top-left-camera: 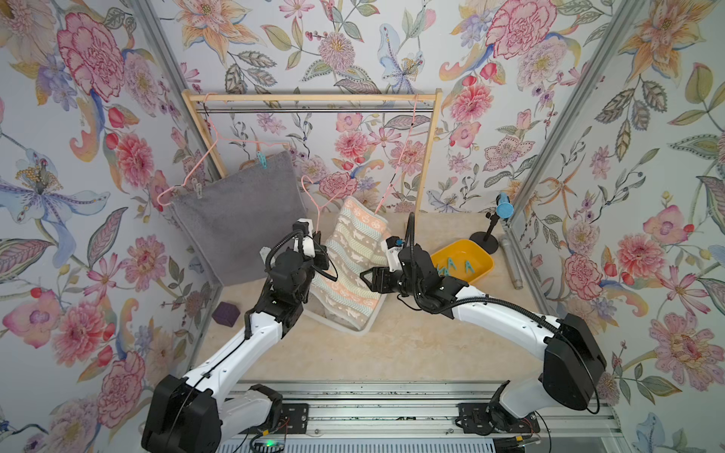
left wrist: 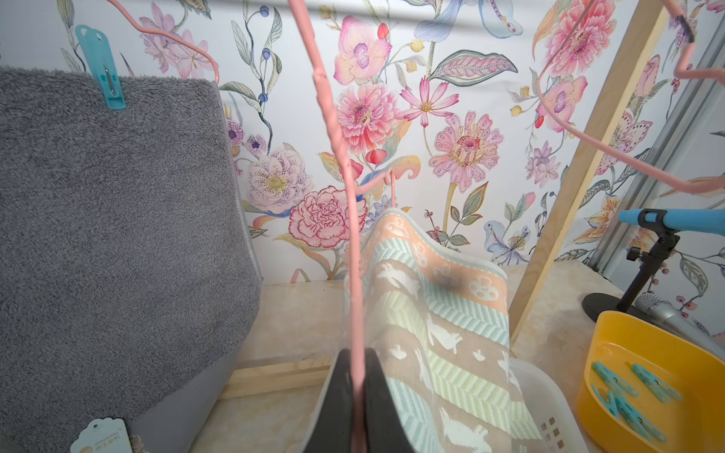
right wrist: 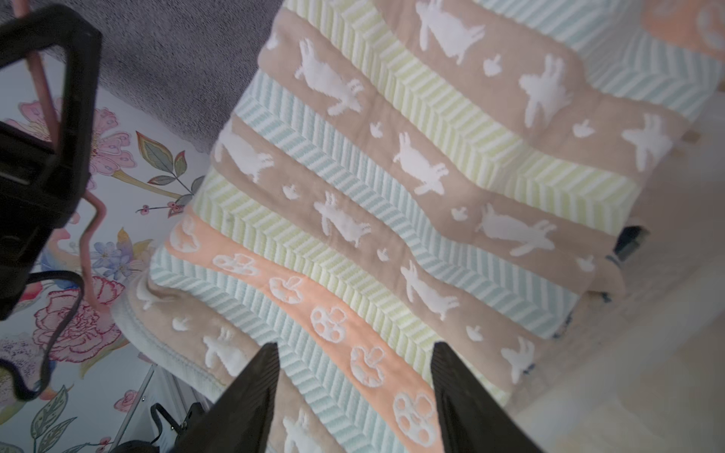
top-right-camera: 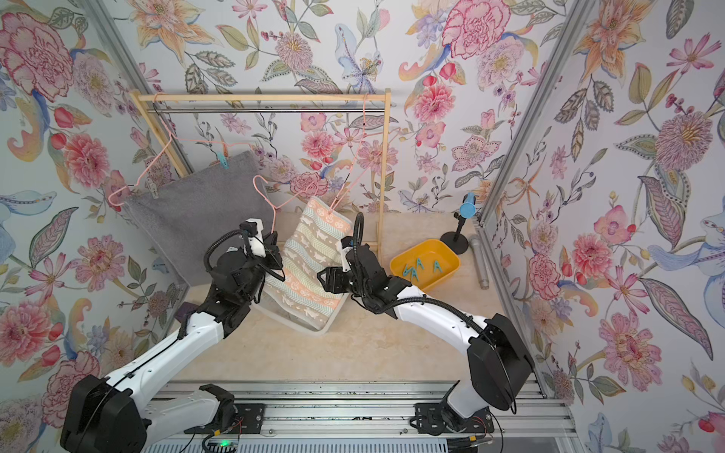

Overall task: Remove the clothespins securing towels to the hanger
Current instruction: Remove the towel from the hanger.

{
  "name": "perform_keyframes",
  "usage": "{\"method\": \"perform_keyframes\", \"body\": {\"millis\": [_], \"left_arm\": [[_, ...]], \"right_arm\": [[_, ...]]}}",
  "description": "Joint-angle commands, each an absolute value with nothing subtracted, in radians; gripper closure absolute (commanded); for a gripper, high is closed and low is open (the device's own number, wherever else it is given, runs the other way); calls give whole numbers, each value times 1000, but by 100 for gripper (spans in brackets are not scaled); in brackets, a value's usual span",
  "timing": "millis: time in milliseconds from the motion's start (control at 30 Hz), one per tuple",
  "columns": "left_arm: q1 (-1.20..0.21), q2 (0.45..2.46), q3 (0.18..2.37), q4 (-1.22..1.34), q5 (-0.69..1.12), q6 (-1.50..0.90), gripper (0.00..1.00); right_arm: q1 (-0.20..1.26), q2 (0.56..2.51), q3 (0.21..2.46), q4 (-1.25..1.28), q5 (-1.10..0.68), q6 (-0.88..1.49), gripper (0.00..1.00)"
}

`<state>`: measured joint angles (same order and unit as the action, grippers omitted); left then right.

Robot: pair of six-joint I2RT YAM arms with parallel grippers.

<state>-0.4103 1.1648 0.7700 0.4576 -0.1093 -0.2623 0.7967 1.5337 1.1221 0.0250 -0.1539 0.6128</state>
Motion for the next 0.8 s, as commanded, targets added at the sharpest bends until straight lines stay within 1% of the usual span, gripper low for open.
{"method": "perform_keyframes", "body": {"millis": [0,233,500,633,767], "left_arm": [[-402,1139,759,512,-107,-276,100],[-406,1134,758,512,-106,-272,100],[-410,1131,746,515,-113,-270,100],[-412,1128,741,515,-115,-270,100],[-413,1121,744,517,-118,-265,100]], "right_arm": [[787,1579,1155,145,-204,614,36],[796,1723,1238,289,-230,684,38],[810,1827,1228,497,-172,764,41],[815,1902,1264,478,-166,779,41],[815,1973,1328,350,-173,781,41]]}}
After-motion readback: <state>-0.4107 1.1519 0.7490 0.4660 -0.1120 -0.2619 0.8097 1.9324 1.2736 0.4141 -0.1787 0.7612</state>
